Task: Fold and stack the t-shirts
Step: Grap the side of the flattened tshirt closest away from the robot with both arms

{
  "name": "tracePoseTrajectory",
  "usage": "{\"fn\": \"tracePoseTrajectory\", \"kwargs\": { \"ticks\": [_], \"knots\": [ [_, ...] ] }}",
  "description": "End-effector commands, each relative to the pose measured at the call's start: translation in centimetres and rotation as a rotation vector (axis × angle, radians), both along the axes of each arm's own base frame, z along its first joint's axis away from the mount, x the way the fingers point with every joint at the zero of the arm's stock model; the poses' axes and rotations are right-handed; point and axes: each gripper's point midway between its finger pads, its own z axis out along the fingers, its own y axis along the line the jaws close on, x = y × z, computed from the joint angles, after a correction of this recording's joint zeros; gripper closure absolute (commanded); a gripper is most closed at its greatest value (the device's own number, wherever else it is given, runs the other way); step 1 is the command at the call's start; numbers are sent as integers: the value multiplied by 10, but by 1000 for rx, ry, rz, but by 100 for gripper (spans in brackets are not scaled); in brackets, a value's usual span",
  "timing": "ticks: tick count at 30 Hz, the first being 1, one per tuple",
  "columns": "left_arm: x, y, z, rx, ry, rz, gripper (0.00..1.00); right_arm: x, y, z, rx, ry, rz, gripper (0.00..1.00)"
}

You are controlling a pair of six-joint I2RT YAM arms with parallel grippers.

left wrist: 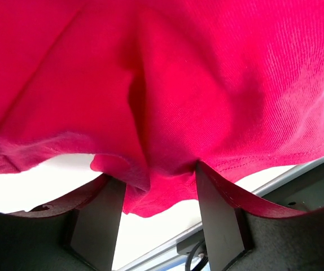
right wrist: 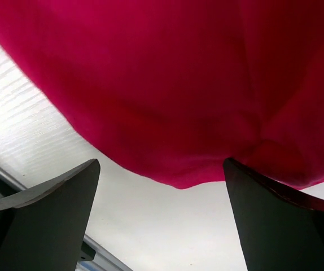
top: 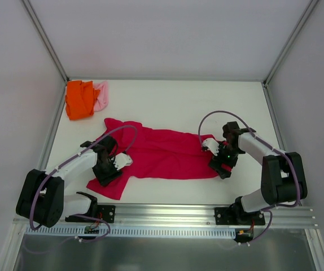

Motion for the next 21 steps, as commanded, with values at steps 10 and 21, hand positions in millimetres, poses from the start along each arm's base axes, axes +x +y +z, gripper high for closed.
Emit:
{"fn": "tracePoseTrajectory", "kwargs": {
  "ticks": [10, 21],
  "knots": [
    [-7, -3, 8, -23, -5, 2, 69, 17, -10, -11, -99, -75, -21, 76],
    [12, -10, 20, -65, -124, 4, 100, 20, -11, -8, -90, -142, -45, 99]
  ]
}}
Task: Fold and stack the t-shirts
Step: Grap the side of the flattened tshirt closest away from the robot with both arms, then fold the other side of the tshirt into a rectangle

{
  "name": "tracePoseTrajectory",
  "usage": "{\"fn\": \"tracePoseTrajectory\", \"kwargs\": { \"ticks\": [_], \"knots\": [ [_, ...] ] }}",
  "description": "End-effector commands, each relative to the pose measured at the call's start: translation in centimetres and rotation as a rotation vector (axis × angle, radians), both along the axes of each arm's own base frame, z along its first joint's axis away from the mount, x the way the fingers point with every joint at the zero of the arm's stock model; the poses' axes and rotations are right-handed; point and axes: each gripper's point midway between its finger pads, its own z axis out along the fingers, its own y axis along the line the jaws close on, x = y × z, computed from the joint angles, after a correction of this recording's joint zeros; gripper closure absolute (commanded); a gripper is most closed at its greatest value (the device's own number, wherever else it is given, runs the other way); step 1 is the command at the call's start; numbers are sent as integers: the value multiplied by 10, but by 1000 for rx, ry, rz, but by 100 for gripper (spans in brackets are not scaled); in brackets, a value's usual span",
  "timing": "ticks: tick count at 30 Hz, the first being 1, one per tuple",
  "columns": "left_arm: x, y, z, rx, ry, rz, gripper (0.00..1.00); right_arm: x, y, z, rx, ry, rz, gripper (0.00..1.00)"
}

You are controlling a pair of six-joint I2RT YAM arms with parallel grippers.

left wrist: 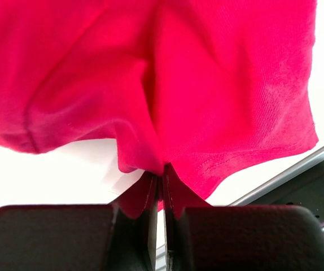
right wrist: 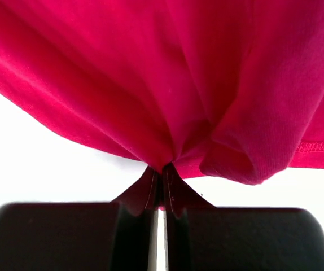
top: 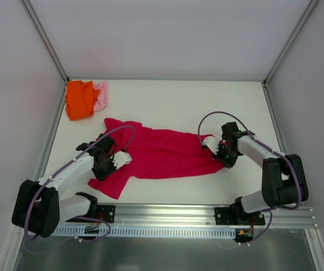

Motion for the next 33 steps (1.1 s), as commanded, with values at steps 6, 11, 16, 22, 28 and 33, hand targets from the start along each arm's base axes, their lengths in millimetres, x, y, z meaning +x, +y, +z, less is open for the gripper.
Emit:
{"fn": "tracePoseTrajectory", "kwargs": {
  "ticks": [6, 11, 16, 22, 28, 33],
  "knots": [
    [36, -19, 46, -110, -242, -7, 100, 8, 5, 18, 37, -90, -37, 99],
    [66, -26, 79, -151, -404, 24, 100, 33, 13, 40, 78, -196, -79, 99],
    [102, -31, 100, -174, -549, 75, 100, 75, 16, 60, 93, -333, -159, 99],
    [137, -31, 100, -129, -590, 133, 100, 104, 18, 70, 91, -391, -240, 99],
    [161, -26, 87, -54, -596, 168, 100, 131, 4, 71, 18, -455, -324, 99],
    [178, -23, 81, -15, -611, 201, 100, 150, -6, 65, -53, -466, -375, 99]
  ]
}}
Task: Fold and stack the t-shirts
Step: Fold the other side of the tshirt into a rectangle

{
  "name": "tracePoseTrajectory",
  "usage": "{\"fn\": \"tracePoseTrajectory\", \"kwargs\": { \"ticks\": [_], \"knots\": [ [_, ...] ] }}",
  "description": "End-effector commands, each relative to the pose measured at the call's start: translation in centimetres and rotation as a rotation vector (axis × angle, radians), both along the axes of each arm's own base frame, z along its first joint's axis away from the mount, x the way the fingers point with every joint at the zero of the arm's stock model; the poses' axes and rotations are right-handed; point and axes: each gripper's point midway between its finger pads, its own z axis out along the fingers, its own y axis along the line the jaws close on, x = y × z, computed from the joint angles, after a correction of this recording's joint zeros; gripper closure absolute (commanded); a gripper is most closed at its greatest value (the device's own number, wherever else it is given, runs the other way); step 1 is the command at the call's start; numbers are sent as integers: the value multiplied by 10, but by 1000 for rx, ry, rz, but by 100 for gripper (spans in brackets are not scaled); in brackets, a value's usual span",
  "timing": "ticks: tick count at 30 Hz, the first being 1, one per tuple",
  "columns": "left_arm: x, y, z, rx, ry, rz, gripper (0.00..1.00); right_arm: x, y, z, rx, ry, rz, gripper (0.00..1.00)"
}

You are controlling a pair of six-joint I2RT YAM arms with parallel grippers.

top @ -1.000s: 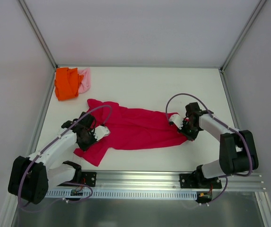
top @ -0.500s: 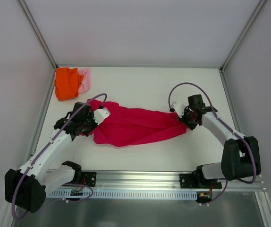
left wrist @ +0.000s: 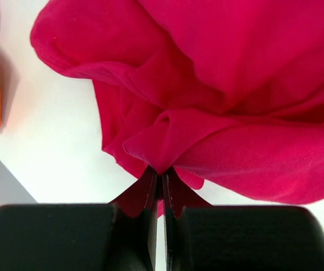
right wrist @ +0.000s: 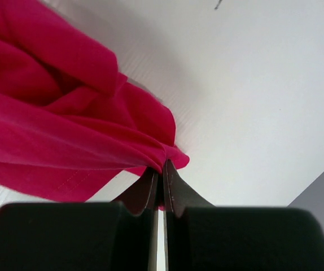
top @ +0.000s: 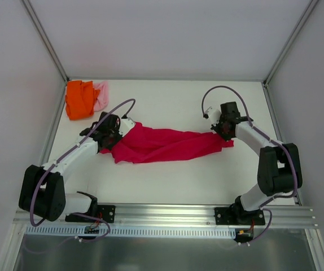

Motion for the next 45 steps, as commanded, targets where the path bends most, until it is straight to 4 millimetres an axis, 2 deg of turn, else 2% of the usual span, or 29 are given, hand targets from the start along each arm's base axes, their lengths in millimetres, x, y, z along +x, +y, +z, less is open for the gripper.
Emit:
{"fn": "tracePoseTrajectory", "kwargs": {
  "ticks": [1, 6, 9, 16, 20, 28, 34, 45],
  "knots": [
    [31, 1, 18, 17, -114, 57, 100, 29, -11, 11, -50, -80, -86, 99],
    [41, 5, 16, 37, -130, 91, 100, 38, -20, 7, -52, -85, -130, 99],
    [47, 5, 25, 25, -167, 106, 100, 42, -27, 8, -38, -96, -163, 99],
    [50, 1, 70, -50, -301, 112, 100, 50, -37, 27, 39, -177, -220, 99],
    [49, 3, 81, -58, -323, 125, 100, 54, -34, 37, 81, -211, -228, 99],
    [68, 8, 61, 2, -286, 176, 100, 68, -32, 53, 114, -266, -264, 99],
    [84, 10, 56, 16, -284, 207, 100, 80, -43, 62, 84, -331, -317, 99],
    [117, 15, 50, 56, -288, 282, 100, 93, -52, 45, 26, -282, -351, 99]
  ]
}}
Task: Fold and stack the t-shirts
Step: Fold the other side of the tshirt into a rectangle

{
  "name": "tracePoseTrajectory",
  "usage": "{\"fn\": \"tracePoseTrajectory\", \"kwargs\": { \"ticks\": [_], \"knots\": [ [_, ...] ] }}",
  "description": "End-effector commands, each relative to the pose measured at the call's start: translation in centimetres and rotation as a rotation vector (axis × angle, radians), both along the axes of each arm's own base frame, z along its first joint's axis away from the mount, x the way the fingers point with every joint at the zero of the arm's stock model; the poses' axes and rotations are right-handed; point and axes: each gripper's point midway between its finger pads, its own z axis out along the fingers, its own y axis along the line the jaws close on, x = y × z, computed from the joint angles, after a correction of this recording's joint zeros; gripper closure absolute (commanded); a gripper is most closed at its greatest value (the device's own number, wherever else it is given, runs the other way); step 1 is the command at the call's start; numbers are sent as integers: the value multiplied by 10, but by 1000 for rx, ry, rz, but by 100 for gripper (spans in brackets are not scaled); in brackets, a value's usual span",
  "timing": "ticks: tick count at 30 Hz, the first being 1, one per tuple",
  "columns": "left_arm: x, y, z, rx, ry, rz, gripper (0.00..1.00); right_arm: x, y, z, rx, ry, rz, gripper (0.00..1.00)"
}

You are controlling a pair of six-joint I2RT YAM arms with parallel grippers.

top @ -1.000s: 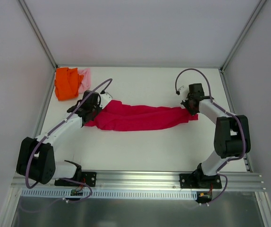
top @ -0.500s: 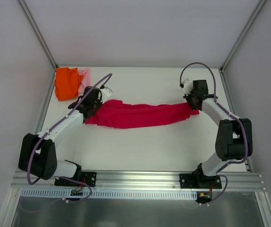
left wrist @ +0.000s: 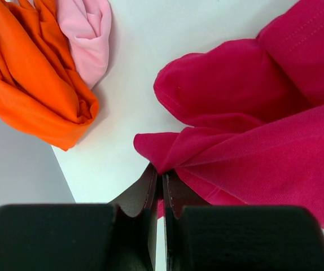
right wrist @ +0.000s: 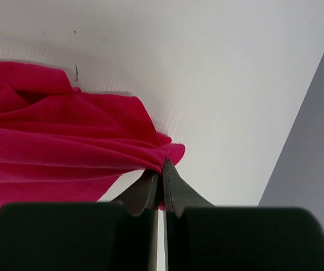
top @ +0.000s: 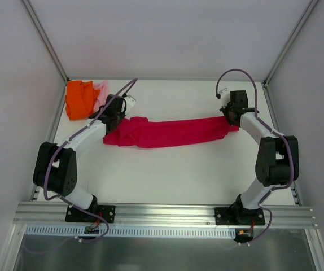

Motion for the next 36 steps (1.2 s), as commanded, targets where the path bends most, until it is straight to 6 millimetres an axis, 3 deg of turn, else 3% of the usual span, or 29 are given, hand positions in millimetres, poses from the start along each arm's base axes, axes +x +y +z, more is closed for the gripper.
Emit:
{"fn": "tracePoseTrajectory", "kwargs": {
  "ticks": [1, 6, 8, 9, 10, 11, 12, 13, 14, 16, 17, 22, 25, 26, 28, 29, 31, 32, 34, 35, 36],
  "knots": [
    [24, 7, 16, 4, -77, 78, 100, 17, -12, 12, -20, -52, -58, 99],
    [37, 7, 10, 10, -82, 102, 100, 21, -12, 9, -30, -45, -57, 99],
    [43, 6, 8, 11, -84, 112, 100, 23, -12, 8, -31, -33, -56, 94],
    [46, 8, 8, 20, -95, 126, 100, 23, -11, 7, -30, -30, -54, 85],
    [49, 8, 7, 27, -98, 127, 93, 24, -12, 7, -32, -33, -54, 47],
    [51, 9, 7, 29, -105, 130, 75, 22, -12, 5, -36, -33, -55, 30],
    [55, 11, 10, 31, -133, 142, 15, 27, -15, 10, -53, -75, -62, 18],
    [55, 13, 10, 38, -142, 144, 1, 26, -16, 17, -63, -106, -56, 3],
    [59, 12, 14, 29, -173, 144, 1, 20, -17, 12, -80, -104, -51, 0],
    [56, 13, 22, 15, -212, 143, 1, 21, -19, 23, -97, -155, -53, 0],
    [55, 12, 26, 1, -231, 135, 1, 17, -20, 20, -102, -147, -50, 0],
    [42, 5, 71, -122, -364, 118, 1, 8, -20, 24, -94, -168, -37, 0],
    [27, -2, 92, -192, -410, 76, 1, 3, -18, 39, -75, -244, -36, 0],
    [24, -5, 95, -202, -410, 48, 1, 3, -16, 53, -61, -293, -29, 5],
    [16, -8, 101, -214, -420, 10, 1, -1, -15, 57, -53, -309, -24, 29],
    [12, -7, 101, -203, -420, -1, 1, -3, -15, 60, -50, -308, -24, 68],
    [6, -4, 98, -199, -413, 3, 5, -3, -15, 64, -43, -300, -29, 94],
    [0, -8, 95, -211, -390, -28, 10, -5, -12, 65, -31, -293, -16, 99],
    [-11, -16, 84, -236, -306, -64, 16, -13, -8, 59, -15, -257, 2, 97],
    [-22, -19, 73, -248, -222, -72, 21, -17, -4, 55, 2, -239, 14, 85],
    [-28, -21, 68, -265, -187, -79, 19, -21, -1, 56, 18, -229, 26, 75]
  ]
}}
